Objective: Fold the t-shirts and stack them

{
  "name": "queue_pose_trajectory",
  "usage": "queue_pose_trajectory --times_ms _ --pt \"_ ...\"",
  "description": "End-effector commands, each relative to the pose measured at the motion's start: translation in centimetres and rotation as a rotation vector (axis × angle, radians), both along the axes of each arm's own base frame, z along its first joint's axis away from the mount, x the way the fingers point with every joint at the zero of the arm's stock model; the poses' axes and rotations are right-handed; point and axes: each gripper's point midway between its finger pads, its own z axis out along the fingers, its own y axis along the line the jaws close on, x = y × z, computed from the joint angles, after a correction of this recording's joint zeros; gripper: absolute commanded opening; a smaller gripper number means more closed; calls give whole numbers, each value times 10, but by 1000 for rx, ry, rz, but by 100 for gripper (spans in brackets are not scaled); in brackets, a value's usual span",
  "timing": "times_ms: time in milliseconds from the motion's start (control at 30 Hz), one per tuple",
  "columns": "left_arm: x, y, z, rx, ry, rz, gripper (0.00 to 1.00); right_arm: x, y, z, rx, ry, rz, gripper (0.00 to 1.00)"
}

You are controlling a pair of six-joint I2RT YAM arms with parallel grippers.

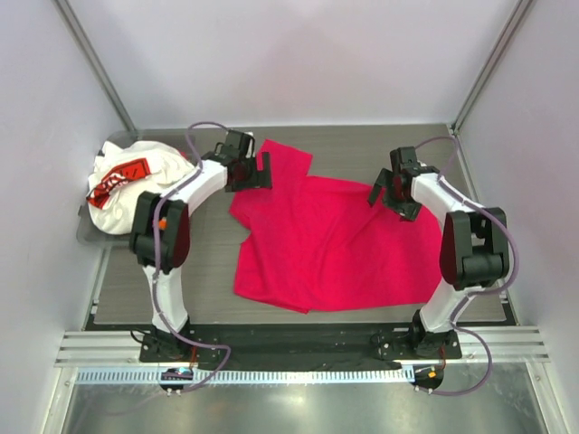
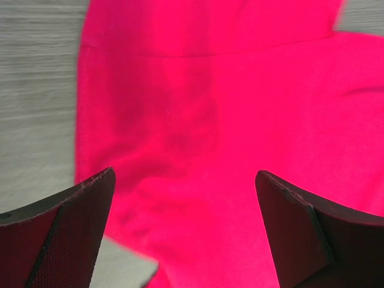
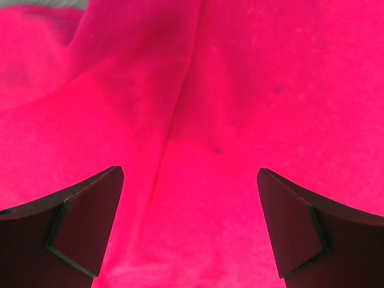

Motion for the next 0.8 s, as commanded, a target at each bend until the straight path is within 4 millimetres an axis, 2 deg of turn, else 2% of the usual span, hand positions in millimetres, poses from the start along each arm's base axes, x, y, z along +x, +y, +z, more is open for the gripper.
queue_pose_trajectory --times_ms 0,33,67,100,133,167,200,233,267,300,367,400,467,500,533,600,633,700,733,767 --pt "25 -12 -19 -23 4 9 100 34 5 3 12 -61 16 100" --pt "35 -16 -16 -27 -7 8 100 42 5 1 9 -63 20 100" --pt "37 -17 -40 -11 38 8 100 46 3 -4 7 -52 21 100" --pt "47 -19 -36 -11 29 10 100 48 2 -20 3 -15 24 100" --pt "51 -19 -45 3 39 6 100 57 -2 -20 -4 -22 17 100" --pt "51 -16 -63 27 81 11 100 61 -5 -23 -11 -16 15 100" --pt "66 -17 -56 30 54 18 100 62 -9 -39 -22 20 7 100" --pt "72 -15 -59 37 55 21 100 72 -16 -36 -26 5 -9 100" --pt "74 -12 -63 48 72 27 100 76 -23 -42 -37 17 -26 100" --pt "91 -10 -68 50 60 37 100 78 -27 -46 -35 28 -44 100" --pt "101 -4 -77 73 78 30 100 93 -36 -58 -37 39 -76 100" --pt "124 1 -76 72 43 45 100 96 -38 -59 -43 50 -80 100" --pt "136 14 -85 107 52 65 100 115 -40 -63 -58 49 -89 100" --pt "159 20 -62 84 -22 86 100 115 -40 -65 -58 73 -84 100" --pt "163 24 -80 80 -8 89 100 128 -54 -61 -58 58 -117 100" --pt "183 35 -72 58 -77 122 100 128 -58 -57 -77 81 -143 100" --pt "189 37 -62 49 -109 130 100 133 -59 -49 -76 65 -168 100" --pt "201 40 -40 48 -181 137 100 130 -63 -38 -94 63 -195 100" --pt "204 39 -10 41 -232 138 100 130 -64 -34 -96 57 -203 100" --pt "206 39 7 44 -266 137 100 131 -63 -28 -89 47 -199 100"
